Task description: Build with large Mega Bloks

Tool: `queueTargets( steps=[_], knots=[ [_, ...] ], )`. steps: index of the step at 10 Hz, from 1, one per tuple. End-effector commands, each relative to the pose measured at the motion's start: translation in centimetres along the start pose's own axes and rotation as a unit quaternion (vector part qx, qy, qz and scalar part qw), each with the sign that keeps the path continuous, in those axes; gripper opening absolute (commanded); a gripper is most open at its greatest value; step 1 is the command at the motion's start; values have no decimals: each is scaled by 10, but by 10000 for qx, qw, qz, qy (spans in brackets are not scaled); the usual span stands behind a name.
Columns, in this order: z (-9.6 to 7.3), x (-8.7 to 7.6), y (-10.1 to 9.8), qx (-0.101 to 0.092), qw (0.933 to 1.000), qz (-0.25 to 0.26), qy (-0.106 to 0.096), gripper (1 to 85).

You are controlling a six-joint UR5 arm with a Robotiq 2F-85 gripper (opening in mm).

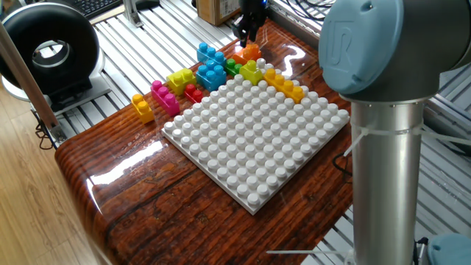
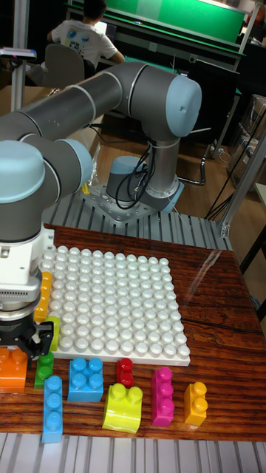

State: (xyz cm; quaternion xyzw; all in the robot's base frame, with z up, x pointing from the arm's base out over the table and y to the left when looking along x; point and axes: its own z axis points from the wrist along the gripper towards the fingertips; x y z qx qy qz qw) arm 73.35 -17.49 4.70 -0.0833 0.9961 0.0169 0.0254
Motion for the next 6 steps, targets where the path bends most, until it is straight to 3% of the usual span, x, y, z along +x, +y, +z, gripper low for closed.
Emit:
queueTargets(
  steps=[1, 6],
  knots=[
    [3, 1, 0, -56, 10000, -39, 17, 643],
    [16, 5, -7, -68, 9999, -138, -1, 680]
  ],
)
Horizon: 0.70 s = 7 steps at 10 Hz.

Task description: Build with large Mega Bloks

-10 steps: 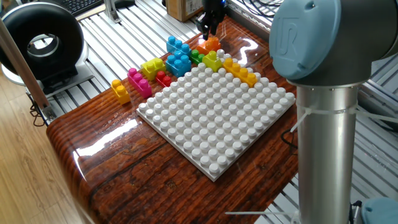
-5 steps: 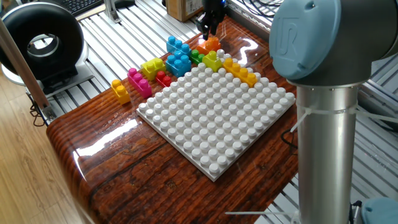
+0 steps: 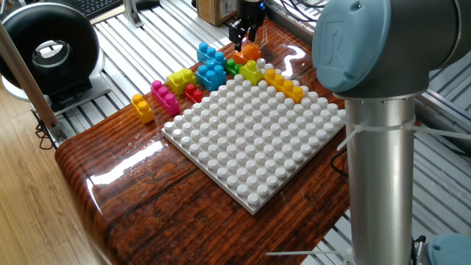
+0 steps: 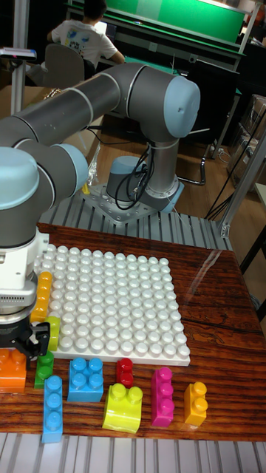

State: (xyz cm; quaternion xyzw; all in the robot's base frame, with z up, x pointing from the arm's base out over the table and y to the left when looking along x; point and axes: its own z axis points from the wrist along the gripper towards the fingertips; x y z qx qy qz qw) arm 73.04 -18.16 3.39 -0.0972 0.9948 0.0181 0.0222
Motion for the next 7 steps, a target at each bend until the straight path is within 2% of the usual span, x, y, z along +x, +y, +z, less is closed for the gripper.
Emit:
queueTargets(
  steps=[1, 4, 7],
  knots=[
    [4, 0, 1, -50, 10000, 1, -27, 683],
    [-1, -2, 8, -46, 10000, 16, -10, 693],
    [2, -1, 7, -41, 10000, 77, 6, 693]
  ],
)
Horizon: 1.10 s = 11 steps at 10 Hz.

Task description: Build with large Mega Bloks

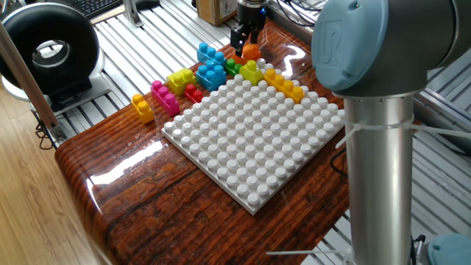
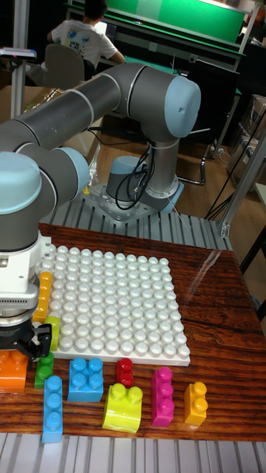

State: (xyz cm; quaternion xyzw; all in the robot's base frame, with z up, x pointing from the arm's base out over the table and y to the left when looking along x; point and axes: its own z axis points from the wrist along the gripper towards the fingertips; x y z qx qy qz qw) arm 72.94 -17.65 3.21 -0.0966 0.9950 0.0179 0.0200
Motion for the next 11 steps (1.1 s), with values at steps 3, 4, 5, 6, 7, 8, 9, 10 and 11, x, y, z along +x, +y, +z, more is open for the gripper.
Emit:
queueTargets(
  steps=[3, 4, 5, 6, 7, 8, 9, 10, 11],
  knots=[
    [3, 1, 7, -162, 9993, 351, 2, 680],
    [6, 4, 3, -140, 9994, 304, 13, 677],
    [11, 5, -3, -106, 9996, 257, -4, 677],
    [16, 6, -6, -89, 9997, 241, -17, 677],
    [19, 6, -6, -77, 9997, 248, -38, 677],
    [21, 4, -5, -66, 9993, 371, -60, 650],
    [20, -3, -8, 34, 9983, 550, -178, 560],
    [16, -9, -5, 56, 9964, 816, -216, 353],
    [9, -7, -3, 90, 9960, 884, -113, 257]
  ],
)
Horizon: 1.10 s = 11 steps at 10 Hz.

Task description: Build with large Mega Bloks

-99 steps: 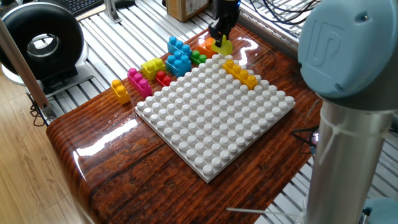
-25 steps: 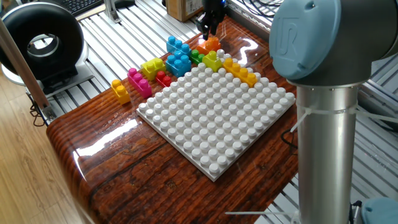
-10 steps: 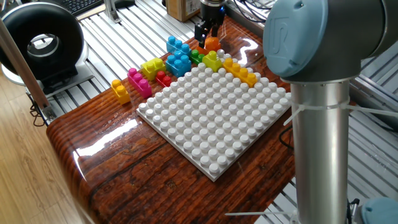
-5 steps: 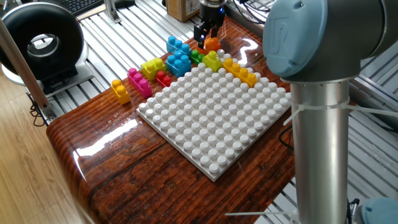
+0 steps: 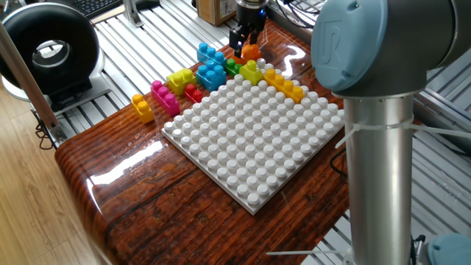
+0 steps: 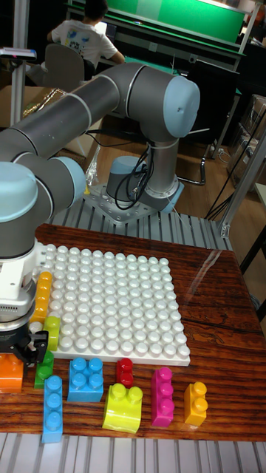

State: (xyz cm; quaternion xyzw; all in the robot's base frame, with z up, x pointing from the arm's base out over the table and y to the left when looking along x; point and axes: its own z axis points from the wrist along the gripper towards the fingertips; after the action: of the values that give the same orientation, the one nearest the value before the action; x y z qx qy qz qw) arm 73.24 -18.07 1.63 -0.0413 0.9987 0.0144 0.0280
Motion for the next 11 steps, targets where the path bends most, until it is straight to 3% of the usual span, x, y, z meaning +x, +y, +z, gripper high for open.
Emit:
queueTargets(
  steps=[1, 2, 3, 7, 9, 11],
  knots=[
    [-15, -6, 4, 13, 9994, 333, 1, 230],
    [-19, -8, 6, -17, 9991, 412, -24, 167],
    [-26, -17, 15, -46, 9978, 650, -111, 20],
    [-69, -26, 49, 59, 9977, 667, -33, 10],
    [-78, -22, 65, 44, 9971, 760, -34, 10],
    [-85, -7, 81, 5, 9963, 862, -58, 10]
  ],
)
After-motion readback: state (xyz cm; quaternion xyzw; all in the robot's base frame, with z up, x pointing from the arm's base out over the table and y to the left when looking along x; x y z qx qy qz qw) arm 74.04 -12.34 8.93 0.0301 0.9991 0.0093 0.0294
